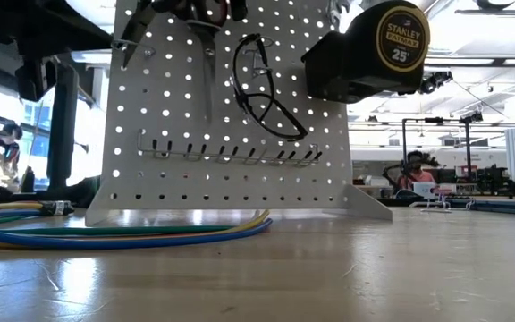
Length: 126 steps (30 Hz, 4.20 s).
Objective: Hang tools onto peg board
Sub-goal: Hang the plier on the peg board
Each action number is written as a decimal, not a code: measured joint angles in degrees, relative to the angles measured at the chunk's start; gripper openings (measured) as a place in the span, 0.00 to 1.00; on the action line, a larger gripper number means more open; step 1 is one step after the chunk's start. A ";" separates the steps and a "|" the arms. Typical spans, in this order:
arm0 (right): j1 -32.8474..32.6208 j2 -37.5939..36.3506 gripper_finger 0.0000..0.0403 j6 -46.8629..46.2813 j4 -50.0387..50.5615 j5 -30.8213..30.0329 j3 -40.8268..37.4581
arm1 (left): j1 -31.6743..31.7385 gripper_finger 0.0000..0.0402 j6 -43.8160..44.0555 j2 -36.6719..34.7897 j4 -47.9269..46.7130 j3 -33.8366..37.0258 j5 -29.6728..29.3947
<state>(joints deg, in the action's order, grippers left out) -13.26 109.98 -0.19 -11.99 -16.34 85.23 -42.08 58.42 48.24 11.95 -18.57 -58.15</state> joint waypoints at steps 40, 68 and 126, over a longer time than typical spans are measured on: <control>-2.65 -4.66 0.04 -22.08 -0.27 -2.42 -0.13 | -15.14 0.00 -6.07 -2.22 -44.63 -27.27 11.82; -3.75 -2.93 0.04 -60.87 0.79 -13.49 -0.11 | -13.12 0.29 1.82 36.27 -73.88 -56.50 -4.02; -7.91 -3.04 0.32 -66.86 -3.74 -16.07 0.17 | 2.06 0.01 -9.03 41.45 -61.77 -60.90 -0.74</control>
<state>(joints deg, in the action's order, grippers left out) -21.17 106.94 -67.05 -15.73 -32.41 85.41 -40.02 49.39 89.69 -49.82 -79.46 -58.89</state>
